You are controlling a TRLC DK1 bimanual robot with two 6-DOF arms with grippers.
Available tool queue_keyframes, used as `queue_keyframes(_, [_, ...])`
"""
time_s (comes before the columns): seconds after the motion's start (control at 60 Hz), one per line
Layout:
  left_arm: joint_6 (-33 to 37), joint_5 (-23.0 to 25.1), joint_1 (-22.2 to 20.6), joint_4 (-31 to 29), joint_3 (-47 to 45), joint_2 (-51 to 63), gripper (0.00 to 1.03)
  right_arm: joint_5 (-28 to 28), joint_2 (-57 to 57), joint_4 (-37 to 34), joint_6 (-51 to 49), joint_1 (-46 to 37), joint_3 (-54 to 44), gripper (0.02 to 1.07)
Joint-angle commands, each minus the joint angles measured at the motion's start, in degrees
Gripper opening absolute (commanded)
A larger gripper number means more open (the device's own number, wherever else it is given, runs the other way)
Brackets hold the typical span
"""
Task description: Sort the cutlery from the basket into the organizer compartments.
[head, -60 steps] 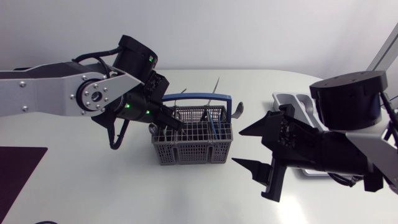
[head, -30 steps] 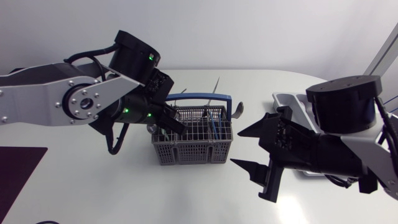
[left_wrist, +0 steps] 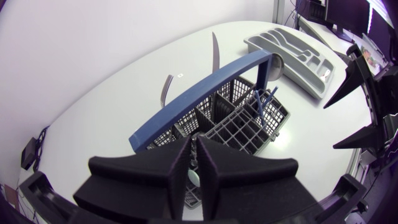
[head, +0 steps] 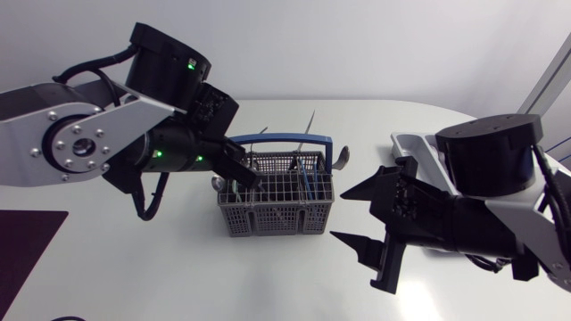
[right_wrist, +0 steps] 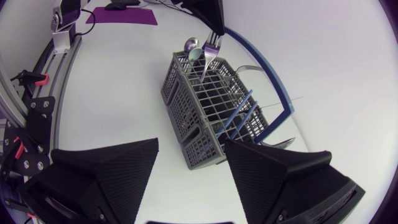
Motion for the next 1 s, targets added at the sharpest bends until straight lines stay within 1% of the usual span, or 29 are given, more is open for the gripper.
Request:
queue_keyframes(0.0, [1.3,-0.1,-0.6,0.1,-1.3,-1.3,0.10,0.5,0.5,0.7,1.6,0.6,-1.8,0.79])
queue_keyframes(0.133, [1.2,0.2,-0.6,0.7,-2.9,-0.9,0.12,0.8,0.5,0.8,1.6,0.7,-2.0,0.79])
queue_keyframes(0.217, [1.1,1.8,0.2,0.7,-3.7,0.1,0.14,0.9,0.5,0.8,1.6,0.7,-2.1,0.79])
queue_keyframes(0.3, [1.1,2.8,1.2,1.4,-4.7,0.1,0.26,0.9,0.5,0.8,1.5,0.7,-2.1,0.79])
queue_keyframes(0.35, [1.4,3.2,1.4,1.7,-5.2,0.1,0.27,0.9,0.5,0.8,1.5,0.7,-2.2,0.79])
queue_keyframes(0.45, [2.4,7.2,2.1,4.3,-7.2,-0.5,0.31,1.0,0.6,0.8,1.6,0.8,-2.2,0.79])
queue_keyframes(0.533, [3.4,8.3,2.4,7.0,-8.5,-0.6,0.31,1.0,0.6,0.8,1.5,0.9,-2.2,0.79])
queue_keyframes(0.683, [5.1,12.9,5.8,10.7,-9.7,-0.4,0.31,1.3,0.5,0.8,1.5,0.9,-2.5,0.79])
queue_keyframes(0.8, [7.2,13.3,6.8,15.0,-11.5,-0.1,0.30,1.3,0.6,0.8,1.3,0.8,-2.6,0.79])
queue_keyframes(0.867, [8.1,13.4,7.4,16.3,-12.0,0.2,0.30,1.3,0.8,0.9,1.2,0.8,-2.7,0.79])
queue_keyframes(0.933, [8.7,14.6,8.6,18.1,-12.6,0.4,0.30,1.3,1.0,1.0,1.1,0.8,-2.7,0.79])
queue_keyframes(0.95, [8.8,14.8,8.7,18.2,-12.6,0.4,0.29,1.3,1.1,1.0,1.1,0.8,-2.7,0.79])
queue_keyframes(0.983, [9.8,16.4,9.4,18.9,-12.9,0.4,0.24,1.3,1.2,1.1,1.1,0.8,-2.7,0.79])
